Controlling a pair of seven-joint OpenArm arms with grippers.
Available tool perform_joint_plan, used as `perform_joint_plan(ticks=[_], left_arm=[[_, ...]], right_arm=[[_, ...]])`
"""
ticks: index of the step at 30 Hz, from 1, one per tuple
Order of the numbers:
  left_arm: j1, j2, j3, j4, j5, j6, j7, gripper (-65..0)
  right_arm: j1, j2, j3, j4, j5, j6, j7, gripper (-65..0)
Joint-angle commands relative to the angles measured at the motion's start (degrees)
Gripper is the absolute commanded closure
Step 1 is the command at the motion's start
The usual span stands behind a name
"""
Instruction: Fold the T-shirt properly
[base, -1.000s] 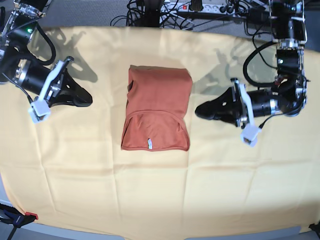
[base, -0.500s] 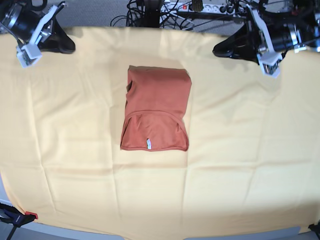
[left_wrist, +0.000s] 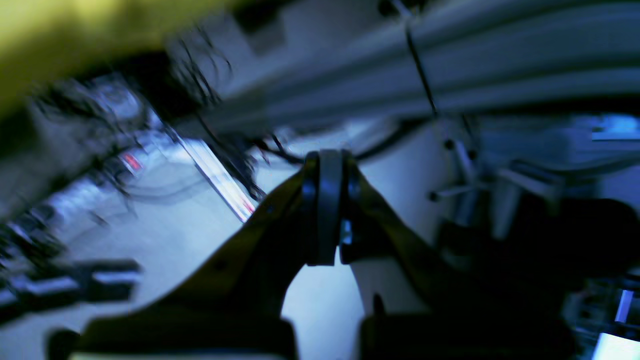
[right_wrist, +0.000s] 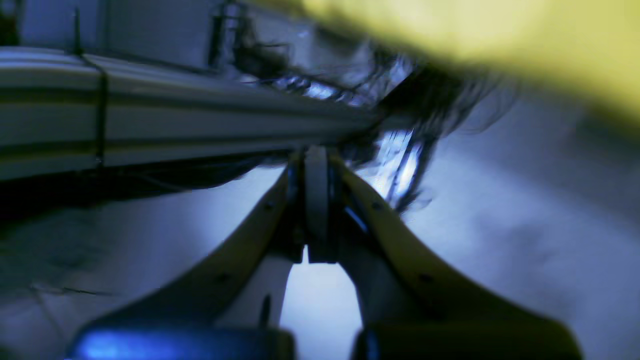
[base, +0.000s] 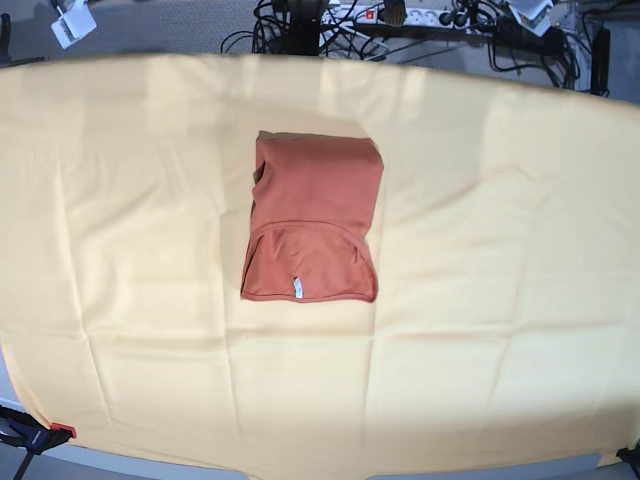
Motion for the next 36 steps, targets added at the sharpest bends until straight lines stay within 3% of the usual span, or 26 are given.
perform_joint_plan(ticks=[1,6,11,16,22,26,30,36], left_arm=[[1.64,0.33,-0.37,0.77,-1.41,-0.45,-0.36,0.0],[1.44,1.27,0.02,-5.57,-1.11,-0.45,-3.32,0.0],[-3.30,1.25,5.29,-17.18,8.09,-0.45,-7.67,0.0],[-10.73,1.25,14.43,-32.20,14.75,-0.45,-12.41,0.0],[-20.74,1.27,24.22,-49.96,28.55,-0.45,-25.81,0.0],[-28.09,1.27,29.51,-60.57,37.40,-0.45,-36.28,0.0],[-34.97,1.29,35.26,-70.75,48.22,-0.04,-47.28,0.0],[-41.62,1.31,44.63,-86.16,65.96,9.51,-67.28,0.0]], right_arm=[[-1.64,0.44,-0.96,-1.14,1.47,-0.03,0.16,0.0],[-0.79,0.85,-7.89,-11.52,1.47,-0.03,0.16,0.0],[3.56,0.87,-14.32,-20.96,1.03,-0.03,0.16,0.0],[9.05,1.18,-18.88,-29.22,-9.84,-0.03,3.10,0.0],[15.91,3.54,-24.52,-39.69,-24.90,-0.03,18.25,0.0],[21.55,3.67,-27.45,-46.16,-36.33,-0.03,29.40,0.0],[27.39,3.67,-30.95,-53.22,-47.78,-0.03,37.18,0.0],[32.92,3.67,-37.75,-66.10,-63.49,-1.09,51.93,0.0]])
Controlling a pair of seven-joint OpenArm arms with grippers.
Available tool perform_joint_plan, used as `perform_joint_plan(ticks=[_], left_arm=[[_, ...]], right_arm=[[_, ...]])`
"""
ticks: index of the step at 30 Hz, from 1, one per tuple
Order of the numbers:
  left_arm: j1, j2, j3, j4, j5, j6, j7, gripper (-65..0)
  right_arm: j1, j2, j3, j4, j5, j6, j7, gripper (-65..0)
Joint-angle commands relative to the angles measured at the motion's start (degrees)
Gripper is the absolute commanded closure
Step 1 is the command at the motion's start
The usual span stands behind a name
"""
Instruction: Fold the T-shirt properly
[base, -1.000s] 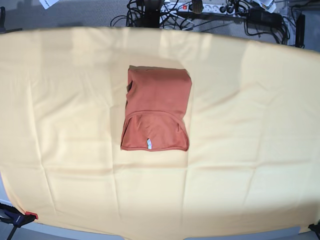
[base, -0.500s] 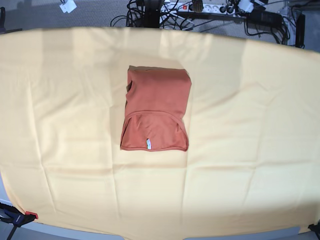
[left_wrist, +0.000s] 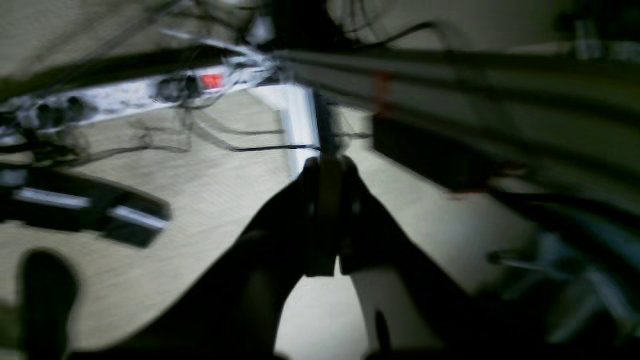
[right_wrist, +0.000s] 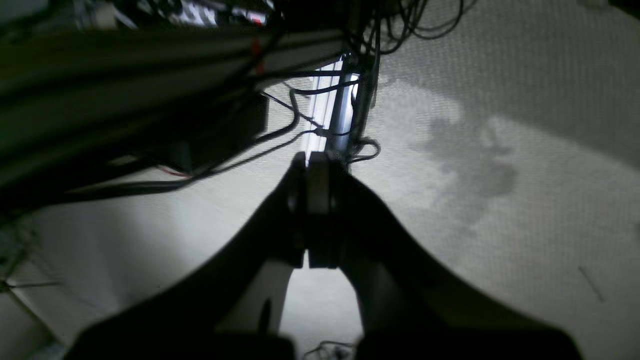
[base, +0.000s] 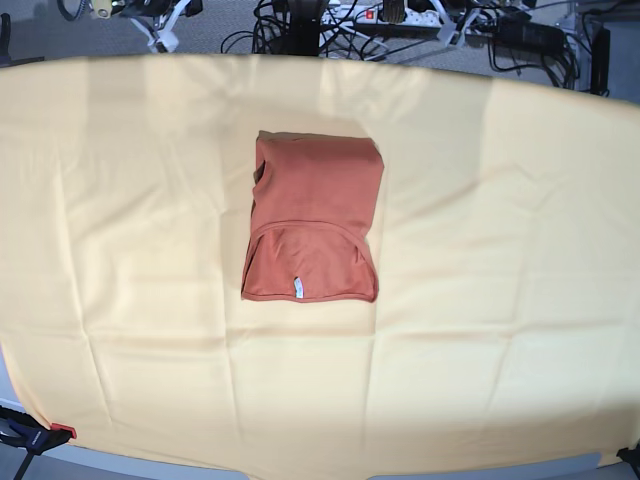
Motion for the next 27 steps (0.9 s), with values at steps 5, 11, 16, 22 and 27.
perform_joint_plan(ticks=[5,11,16,22,27], left_arm=[[-0.79,0.72,4.33,-9.01,1.77,9.70,-15.91,0.0],[-0.81,5.51,4.37,-13.62,1.62,16.50,-30.53,0.0],[-2.67,9.42,4.37,-15.32,1.62,23.32,-30.49,0.0],[-5.22,11.78,4.37,-18.95,1.57,25.24,-30.49,0.0],[-5.16,11.76,4.37,-19.17,1.57,25.22,-30.51,0.0]], right_arm=[[1.40,0.48,-6.58,-9.79,-8.96,-9.14,15.21,0.0],[1.40,-2.38,-11.85,-15.85,-17.00,-21.42,31.89,0.0],[1.42,-6.36,-11.85,-16.90,-19.61,-30.29,33.16,0.0],[3.04,-7.39,-11.85,-16.90,-19.58,-30.84,33.33,0.0],[3.69,-7.37,-11.85,-16.90,-19.58,-30.80,32.87,0.0]])
